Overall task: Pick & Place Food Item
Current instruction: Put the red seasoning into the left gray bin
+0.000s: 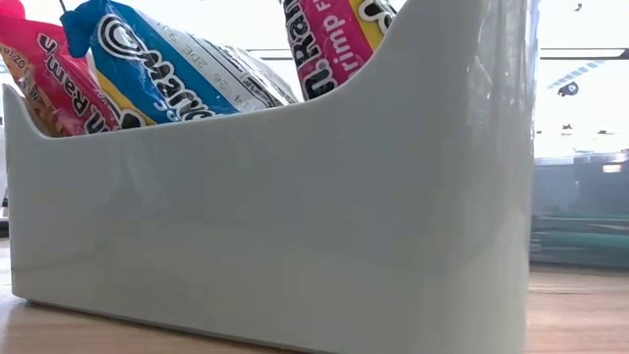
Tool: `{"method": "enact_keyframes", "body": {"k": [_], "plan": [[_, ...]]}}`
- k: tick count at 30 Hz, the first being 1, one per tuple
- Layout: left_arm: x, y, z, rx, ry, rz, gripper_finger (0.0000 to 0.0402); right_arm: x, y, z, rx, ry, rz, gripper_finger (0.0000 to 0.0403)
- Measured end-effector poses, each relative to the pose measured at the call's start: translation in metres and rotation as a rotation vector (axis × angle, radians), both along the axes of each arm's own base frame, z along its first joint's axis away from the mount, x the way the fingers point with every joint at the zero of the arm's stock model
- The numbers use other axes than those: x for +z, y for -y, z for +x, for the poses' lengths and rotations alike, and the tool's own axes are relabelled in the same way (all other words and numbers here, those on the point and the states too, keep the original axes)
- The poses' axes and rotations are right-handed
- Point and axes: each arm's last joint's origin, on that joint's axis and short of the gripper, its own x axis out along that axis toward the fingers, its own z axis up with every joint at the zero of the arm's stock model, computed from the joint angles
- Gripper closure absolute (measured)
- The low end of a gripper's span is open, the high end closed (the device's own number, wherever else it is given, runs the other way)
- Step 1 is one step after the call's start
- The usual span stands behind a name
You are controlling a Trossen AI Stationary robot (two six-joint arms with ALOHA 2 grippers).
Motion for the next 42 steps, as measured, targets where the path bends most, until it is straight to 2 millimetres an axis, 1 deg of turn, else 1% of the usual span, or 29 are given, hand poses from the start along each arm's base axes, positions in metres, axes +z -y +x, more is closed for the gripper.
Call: {"method": "enact_keyframes", "body": {"k": [3,8,15,17,19,21,22,24,28,30,33,36,42], "plan": [[0.001,0.000,-0.001,0.001,0.002,-0.009,0.0200,0.000,-0.001,0.000,0.048,-0.004,-0.023,0.0154],[0.003,0.001,-0.007,-0.010,-0.030,-0.099,0.0200,0.000,-0.002,0.000,0.057,-0.002,-0.017,0.0152],[0.007,0.001,-0.027,0.039,-0.116,-0.201,0.0200,-0.002,-0.002,0.003,0.049,-0.006,0.004,0.0147],[0.008,0.002,-0.033,0.045,-0.160,-0.238,0.0200,-0.003,-0.002,0.003,0.048,-0.013,0.014,0.0147],[0.007,0.003,-0.045,0.051,-0.247,-0.287,0.0200,-0.004,-0.001,-0.001,0.047,-0.034,0.006,0.0147],[0.016,0.004,-0.052,0.051,-0.228,-0.300,0.0200,0.002,-0.001,-0.003,0.050,0.002,0.013,0.0147],[0.018,0.004,-0.055,0.055,-0.239,-0.310,0.0200,0.002,-0.001,-0.003,0.051,0.000,0.013,0.0147],[0.015,0.004,-0.062,0.076,-0.318,-0.336,0.0200,0.001,0.000,-0.002,0.048,-0.007,0.011,0.0147],[0.017,0.010,-0.071,0.095,-0.384,-0.384,0.0200,-0.005,-0.001,-0.001,0.041,-0.053,0.012,0.0147],[0.017,0.016,-0.075,0.086,-0.417,-0.405,0.0200,-0.007,-0.001,-0.004,0.038,-0.082,0.019,0.0147],[0.009,0.030,-0.076,0.077,-0.518,-0.432,0.0200,-0.013,0.000,-0.006,0.025,-0.139,0.035,0.0147],[0.006,0.048,-0.078,0.083,-0.548,-0.423,0.0200,-0.015,0.001,-0.006,-0.002,-0.158,0.065,0.0147],[0.005,0.085,-0.092,0.076,-0.578,-0.391,0.0200,-0.014,0.001,-0.007,-0.028,-0.150,0.073,0.0147]]}}
